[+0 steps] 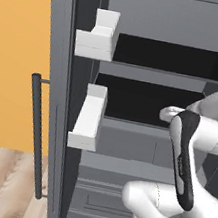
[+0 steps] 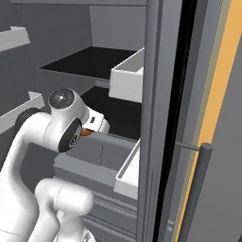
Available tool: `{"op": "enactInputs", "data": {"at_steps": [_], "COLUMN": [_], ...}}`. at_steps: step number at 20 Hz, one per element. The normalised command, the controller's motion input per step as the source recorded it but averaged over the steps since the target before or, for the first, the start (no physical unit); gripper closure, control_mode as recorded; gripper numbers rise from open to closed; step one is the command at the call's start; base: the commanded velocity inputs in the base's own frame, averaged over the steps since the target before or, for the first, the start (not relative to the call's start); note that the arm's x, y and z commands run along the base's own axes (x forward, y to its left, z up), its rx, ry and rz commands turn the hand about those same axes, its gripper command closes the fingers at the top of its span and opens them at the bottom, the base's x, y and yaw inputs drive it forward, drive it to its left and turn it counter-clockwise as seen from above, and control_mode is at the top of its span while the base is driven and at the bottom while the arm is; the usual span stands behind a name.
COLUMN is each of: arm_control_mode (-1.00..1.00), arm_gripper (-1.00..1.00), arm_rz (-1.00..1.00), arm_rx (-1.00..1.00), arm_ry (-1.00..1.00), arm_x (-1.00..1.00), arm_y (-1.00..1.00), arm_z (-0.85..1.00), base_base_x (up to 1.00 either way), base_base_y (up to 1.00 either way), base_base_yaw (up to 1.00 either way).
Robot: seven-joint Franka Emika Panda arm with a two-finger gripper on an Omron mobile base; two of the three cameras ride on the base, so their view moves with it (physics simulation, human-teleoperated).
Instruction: Retrieve the kiwi and mango from the fridge and place them into the bowl on the dining table.
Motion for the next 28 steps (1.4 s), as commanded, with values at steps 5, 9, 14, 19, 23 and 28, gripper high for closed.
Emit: {"op": "enactInputs", "data": {"at_steps": [5, 9, 14, 19, 23, 28], "arm_control_mode": [-1.0, -1.0, -1.0, -1.0, -1.0, 1.0], "arm_gripper": [1.0, 1.0, 1.0, 1.0, 1.0, 1.0], "arm_rz": [0.05, 0.01, 0.02, 0.01, 0.0, 0.0], "arm_rx": [0.0, 0.0, -0.01, -0.02, 0.0, 0.0], "arm_ry": [0.17, 0.07, 0.0, 0.0, 0.0, 0.0], "arm_x": [-0.83, -0.59, -0.54, -0.26, 0.0, 0.0], "arm_y": [0.0, 0.0, 0.1, 0.14, 0.03, 0.01], "arm_z": [0.62, 0.16, 0.0, -0.04, -0.18, -0.05], "base_base_x": [0.0, 0.0, 0.0, 0.0, 0.0, 0.0], "base_base_y": [0.0, 0.0, 0.0, 0.0, 0.0, 0.0], "base_base_yaw": [0.0, 0.0, 0.0, 0.0, 0.0, 0.0]}}
